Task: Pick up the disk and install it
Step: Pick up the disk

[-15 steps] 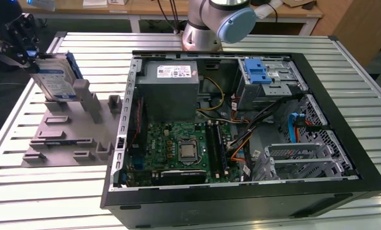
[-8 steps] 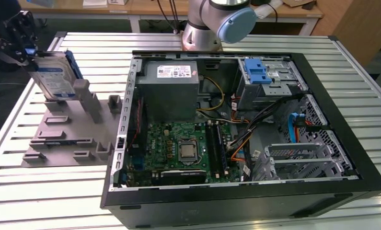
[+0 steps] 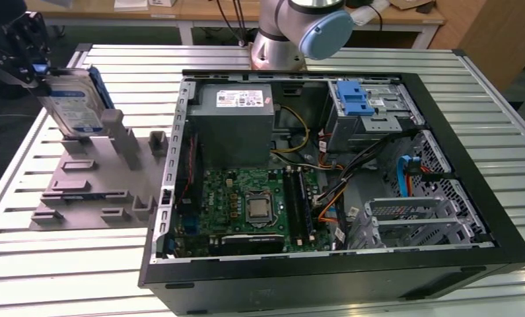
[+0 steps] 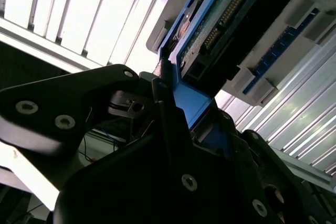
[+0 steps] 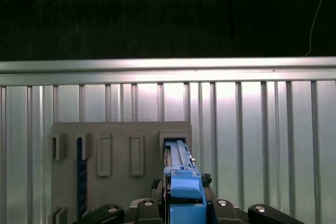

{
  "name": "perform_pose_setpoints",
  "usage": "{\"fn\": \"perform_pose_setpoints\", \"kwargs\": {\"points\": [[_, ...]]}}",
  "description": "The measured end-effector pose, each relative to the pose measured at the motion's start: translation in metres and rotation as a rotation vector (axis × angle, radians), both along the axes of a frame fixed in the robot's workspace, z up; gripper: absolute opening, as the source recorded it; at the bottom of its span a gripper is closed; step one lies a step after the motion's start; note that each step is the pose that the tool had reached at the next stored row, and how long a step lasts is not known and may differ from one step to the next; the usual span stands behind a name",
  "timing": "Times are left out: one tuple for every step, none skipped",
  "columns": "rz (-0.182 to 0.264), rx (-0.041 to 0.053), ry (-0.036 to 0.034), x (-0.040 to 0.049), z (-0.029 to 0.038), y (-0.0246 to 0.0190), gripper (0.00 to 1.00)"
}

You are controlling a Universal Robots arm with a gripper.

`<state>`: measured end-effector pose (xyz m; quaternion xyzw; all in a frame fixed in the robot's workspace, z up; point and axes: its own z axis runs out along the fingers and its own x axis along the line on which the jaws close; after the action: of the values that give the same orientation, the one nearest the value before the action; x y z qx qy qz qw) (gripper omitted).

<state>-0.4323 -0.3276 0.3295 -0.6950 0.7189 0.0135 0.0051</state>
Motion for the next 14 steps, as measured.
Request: {"fn": "perform_pose_setpoints", "kwargs": {"points": [[0.000,0.0000,0.0000,0.0000,0.0007,0.0000,0.36],[0.000,0.0000,0.0000,0.0000,0.0014,0.0000,0.36],[0.000,0.0000,0.0000,0.0000,0.0020,0.0000,0.36],[0.000,0.0000,-0.0001,0.0000,0.0027,0.0000,0.36],[0.000,0.0000,0.0000,0.0000,0.0034,0.0000,0.36],[0.000,0.0001,-0.0001,0.0000,0.0040,0.0000,0.36],[0.000,0.0000,0.0000,0.0000,0.0047,0.0000,0.36],[0.000,0.0000,-0.0001,0.0000,0.0053,0.0000,0.36],[0.000,0.0000,0.0000,0.0000,0.0059,0.0000,0.36],[0.000,0.0000,0.0000,0.0000,0.0064,0.0000,0.36],[0.000,0.0000,-0.0001,0.0000,0.0069,0.0000,0.36],[0.000,0.0001,-0.0001,0.0000,0.0075,0.0000,0.36],[0.000,0.0000,0.0000,0.0000,0.0082,0.0000,0.36],[0.000,0.0000,0.0000,0.0000,0.0088,0.0000,0.36]]}}
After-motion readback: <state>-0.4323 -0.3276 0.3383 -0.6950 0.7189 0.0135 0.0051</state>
